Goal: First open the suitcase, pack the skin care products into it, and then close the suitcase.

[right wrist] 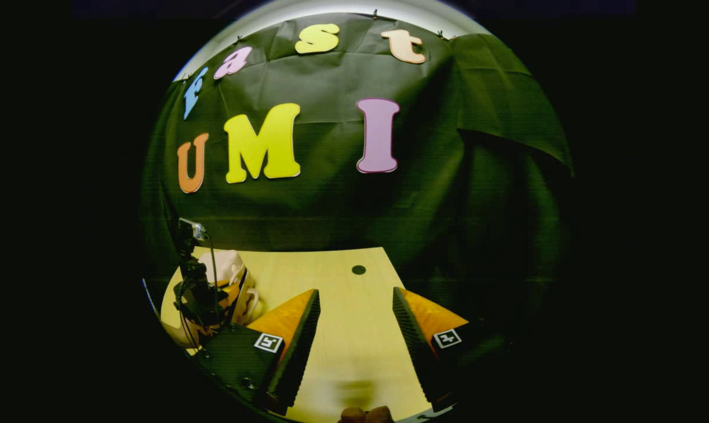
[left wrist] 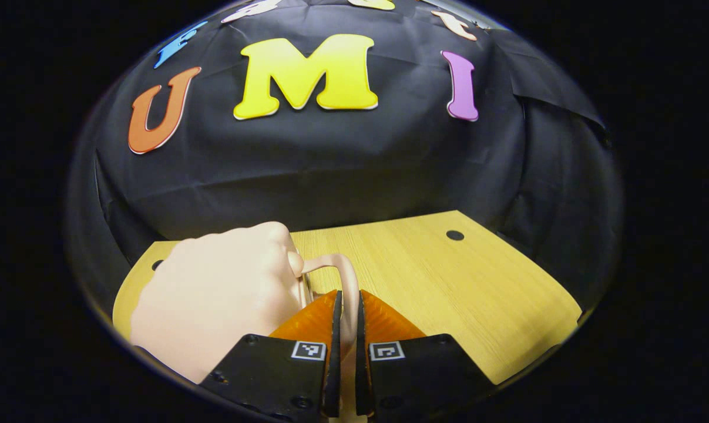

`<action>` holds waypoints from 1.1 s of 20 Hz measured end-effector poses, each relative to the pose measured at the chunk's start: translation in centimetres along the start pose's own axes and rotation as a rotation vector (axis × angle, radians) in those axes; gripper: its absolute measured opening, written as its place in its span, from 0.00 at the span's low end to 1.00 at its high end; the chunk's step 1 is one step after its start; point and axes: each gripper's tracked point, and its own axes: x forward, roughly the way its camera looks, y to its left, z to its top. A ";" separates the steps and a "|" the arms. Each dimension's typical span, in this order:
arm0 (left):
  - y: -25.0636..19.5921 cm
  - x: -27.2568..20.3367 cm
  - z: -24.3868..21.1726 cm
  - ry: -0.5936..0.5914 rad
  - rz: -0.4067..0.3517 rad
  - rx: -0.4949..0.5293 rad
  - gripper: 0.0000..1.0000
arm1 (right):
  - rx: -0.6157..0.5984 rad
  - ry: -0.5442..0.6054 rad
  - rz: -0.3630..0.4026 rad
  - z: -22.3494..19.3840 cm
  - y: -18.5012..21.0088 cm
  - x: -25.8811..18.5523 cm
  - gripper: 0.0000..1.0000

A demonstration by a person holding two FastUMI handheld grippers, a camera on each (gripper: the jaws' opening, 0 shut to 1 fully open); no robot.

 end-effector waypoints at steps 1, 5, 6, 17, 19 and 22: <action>-0.1 0.3 -0.5 0.014 0.006 0.005 0.13 | -0.001 0.006 -0.004 -0.1 -0.4 0.2 0.75; -0.8 1.1 -1.4 0.056 0.029 0.033 0.16 | 0.016 0.023 0.005 -0.3 -0.6 1.3 0.75; -1.1 1.2 -1.5 0.068 0.023 0.039 0.18 | 0.023 0.029 0.017 -0.4 -0.2 1.6 0.75; -0.4 -7.4 7.2 -0.151 0.007 -0.085 0.79 | -0.076 -0.106 0.161 3.3 6.9 3.0 0.75; 1.2 -9.6 11.5 -0.249 0.034 -0.066 0.88 | -0.056 -0.160 0.178 4.8 8.8 2.8 0.71; 2.6 -13.3 16.2 -0.359 0.061 -0.055 0.89 | -0.041 -0.218 0.193 6.8 11.2 2.5 0.75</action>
